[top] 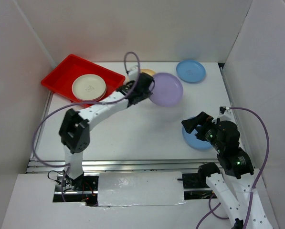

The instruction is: Place the plates into the plastic bin on the countertop

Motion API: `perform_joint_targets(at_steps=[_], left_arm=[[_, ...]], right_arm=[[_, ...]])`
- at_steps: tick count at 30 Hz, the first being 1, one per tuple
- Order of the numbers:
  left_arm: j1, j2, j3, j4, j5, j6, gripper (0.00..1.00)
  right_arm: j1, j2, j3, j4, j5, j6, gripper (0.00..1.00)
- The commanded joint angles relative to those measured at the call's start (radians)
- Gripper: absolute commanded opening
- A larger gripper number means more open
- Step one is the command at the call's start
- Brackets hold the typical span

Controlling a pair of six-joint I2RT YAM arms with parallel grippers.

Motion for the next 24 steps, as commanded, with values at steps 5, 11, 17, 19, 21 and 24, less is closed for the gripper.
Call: perform_joint_targets(at_steps=[5, 11, 17, 19, 21, 24], left_arm=[[0.420, -0.286, -0.106, -0.198, 0.048, -0.113, 0.00], [0.727, -0.273, -0.136, -0.273, 0.117, -0.054, 0.00], [0.827, -0.241, -0.145, -0.194, 0.151, 0.021, 0.00], [0.835, -0.215, -0.122, -0.213, 0.132, 0.039, 0.00], [0.842, -0.192, -0.106, -0.235, 0.135, 0.039, 0.00], [0.871, -0.184, -0.123, -0.204, 0.189, 0.054, 0.25]], right_arm=[[0.000, 0.027, -0.051, 0.096, -0.093, -0.003, 1.00], [0.005, 0.040, -0.045, 0.108, -0.110, -0.004, 1.00], [0.006, 0.057, -0.030, 0.102, -0.119, -0.021, 1.00], [0.008, 0.059, -0.025, 0.099, -0.121, -0.027, 1.00], [0.009, 0.062, -0.022, 0.096, -0.118, -0.030, 1.00], [0.009, 0.063, -0.016, 0.094, -0.119, -0.033, 1.00]])
